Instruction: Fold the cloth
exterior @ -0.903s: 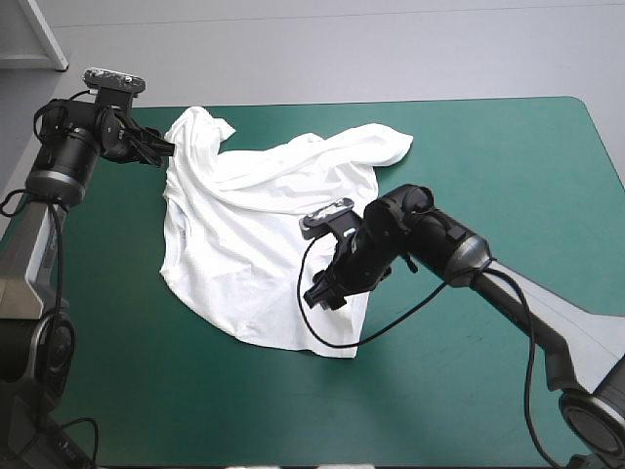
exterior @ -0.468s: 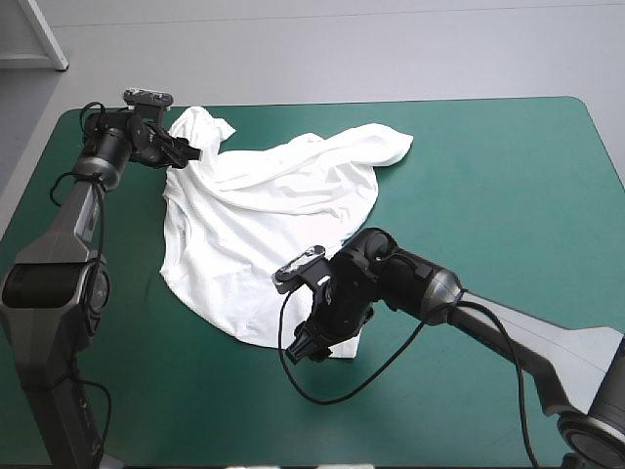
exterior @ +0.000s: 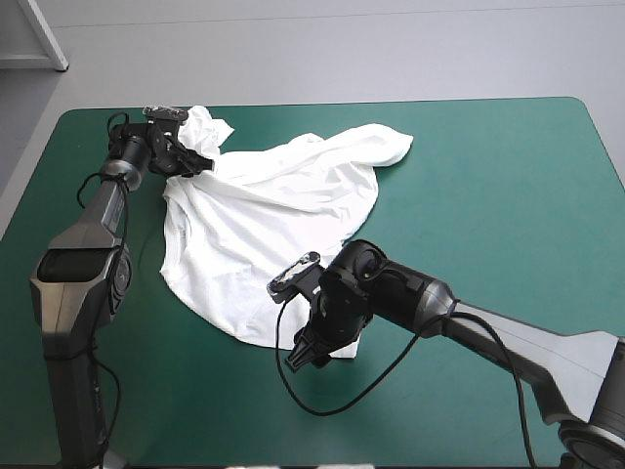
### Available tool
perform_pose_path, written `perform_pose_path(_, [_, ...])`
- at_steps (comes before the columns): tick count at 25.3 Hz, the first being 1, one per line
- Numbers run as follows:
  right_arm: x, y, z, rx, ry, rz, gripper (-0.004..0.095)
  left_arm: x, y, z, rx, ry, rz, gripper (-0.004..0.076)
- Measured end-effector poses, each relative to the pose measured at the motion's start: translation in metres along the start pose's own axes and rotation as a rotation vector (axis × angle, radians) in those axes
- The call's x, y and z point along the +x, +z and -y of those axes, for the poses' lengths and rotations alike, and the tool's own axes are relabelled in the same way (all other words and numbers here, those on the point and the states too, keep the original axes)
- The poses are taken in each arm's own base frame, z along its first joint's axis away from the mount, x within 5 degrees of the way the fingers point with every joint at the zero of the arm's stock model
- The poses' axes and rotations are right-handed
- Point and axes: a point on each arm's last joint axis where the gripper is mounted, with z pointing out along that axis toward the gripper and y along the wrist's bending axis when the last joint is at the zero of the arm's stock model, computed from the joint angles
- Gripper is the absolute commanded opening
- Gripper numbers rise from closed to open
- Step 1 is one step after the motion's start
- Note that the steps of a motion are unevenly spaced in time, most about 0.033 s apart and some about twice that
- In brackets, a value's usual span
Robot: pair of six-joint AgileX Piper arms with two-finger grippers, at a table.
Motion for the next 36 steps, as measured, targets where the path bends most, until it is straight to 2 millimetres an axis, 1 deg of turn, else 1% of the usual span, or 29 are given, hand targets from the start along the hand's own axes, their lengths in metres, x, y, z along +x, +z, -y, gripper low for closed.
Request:
perform_pose_path(1, [0.0, 0.0, 0.0, 0.003, -0.001, 0.001, 0.0603, 0.0, 0.0, 0.0, 0.001, -0.001, 0.001, 0.0022])
perform_pose_path(6, [-0.001, 0.0, -0.002, 0.005, -0.043, 0.012, 0.0603, -0.001, -0.001, 0.0, 0.0, -0.001, 0.001, 0.0024])
perform_pose_path(10, [-0.004, 0.001, -0.01, -0.01, -0.1, 0.059, 0.0603, -0.001, -0.001, 0.0, 0.0, 0.0, 0.003, 0.0024])
perform_pose_path(12, [-0.006, 0.01, -0.01, -0.007, -0.113, 0.049, 0.0603, -0.001, -0.001, 0.0, 0.006, -0.005, 0.004, 0.0024])
perform_pose_path(18, [-0.015, 0.059, -0.011, 0.006, -0.15, -0.029, 0.0598, -0.001, -0.001, 0.001, 0.012, -0.009, 0.005, 0.0024])
perform_pose_path(19, [-0.015, 0.066, -0.011, 0.008, -0.151, -0.042, 0.0578, -0.001, -0.001, 0.001, 0.012, -0.009, 0.005, 0.0024])
perform_pose_path(21, [-0.016, 0.072, -0.011, 0.013, -0.155, -0.054, 0.0493, -0.001, -0.001, 0.001, 0.013, -0.01, 0.004, 0.0024])
perform_pose_path(24, [-0.017, 0.074, -0.01, 0.027, -0.166, -0.058, 0.0234, 0.0, -0.001, 0.001, 0.013, -0.01, 0.0, 0.0024])
perform_pose_path(26, [-0.018, 0.075, -0.009, 0.039, -0.175, -0.054, 0.0017, 0.0, -0.001, 0.001, 0.014, -0.01, -0.005, 0.0024])
perform_pose_path(27, [-0.019, 0.075, -0.008, 0.042, -0.177, -0.047, -0.0013, 0.0, -0.001, 0.001, 0.015, -0.009, -0.01, 0.0024])
perform_pose_path(31, [-0.021, 0.075, -0.008, 0.053, -0.178, -0.022, -0.0017, 0.002, -0.002, 0.001, 0.018, -0.009, -0.028, 0.0023])
perform_pose_path(34, [-0.023, 0.073, -0.005, 0.086, -0.163, -0.005, -0.0018, 0.0, -0.009, 0.001, 0.02, -0.008, -0.035, 0.0022])
perform_pose_path(36, [-0.026, 0.071, -0.002, 0.136, -0.161, 0.03, -0.0017, -0.003, -0.019, 0.001, 0.019, -0.008, -0.023, 0.0022])
